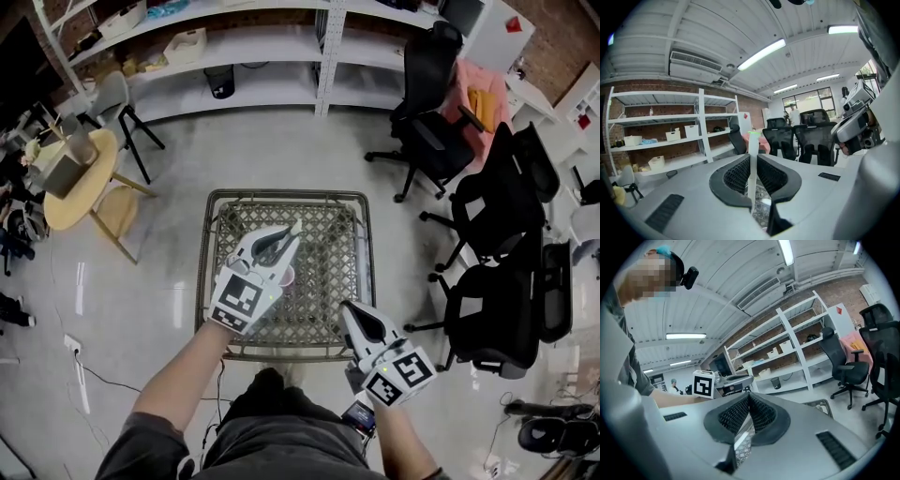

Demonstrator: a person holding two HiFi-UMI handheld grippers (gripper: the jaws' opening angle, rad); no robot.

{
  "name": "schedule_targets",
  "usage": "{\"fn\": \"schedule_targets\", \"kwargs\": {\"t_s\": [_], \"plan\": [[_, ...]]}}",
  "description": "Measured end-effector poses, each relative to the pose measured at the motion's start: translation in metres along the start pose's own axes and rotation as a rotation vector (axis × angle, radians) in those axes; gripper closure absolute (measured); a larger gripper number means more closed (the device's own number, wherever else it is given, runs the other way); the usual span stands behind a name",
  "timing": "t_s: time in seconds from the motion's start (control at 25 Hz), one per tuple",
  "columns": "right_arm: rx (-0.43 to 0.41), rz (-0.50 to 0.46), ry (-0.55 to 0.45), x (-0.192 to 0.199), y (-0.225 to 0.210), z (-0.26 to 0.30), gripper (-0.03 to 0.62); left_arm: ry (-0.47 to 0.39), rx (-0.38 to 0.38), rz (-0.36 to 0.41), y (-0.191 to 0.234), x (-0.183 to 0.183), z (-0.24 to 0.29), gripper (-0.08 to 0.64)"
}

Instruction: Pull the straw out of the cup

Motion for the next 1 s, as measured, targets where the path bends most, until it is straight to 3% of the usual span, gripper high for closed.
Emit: {"fn": "schedule_targets", "kwargs": {"t_s": [0.64,1.0], "plan": [[-0.045,-0.075,-0.115,-0.056,0.029,-0.007,0.58,-0.12,-0.007,0.086,-0.012,-0.092,-0.013,0.509],[-0.067,-0.095,-0.174,-0.082,0.033,-0.011,0.58,-0.16,-0.024,0.108,-0.023,-0.122,-0.02,0.509]]}}
Point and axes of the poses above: the fingertips, and each gripper's own axes: z forward along the fingers, y to its left, x out of its underside, the point moved 2 cm from there along -z, backward along the fingers, and after that the axes turned 13 degrees about -y, right-handed, at the moved point
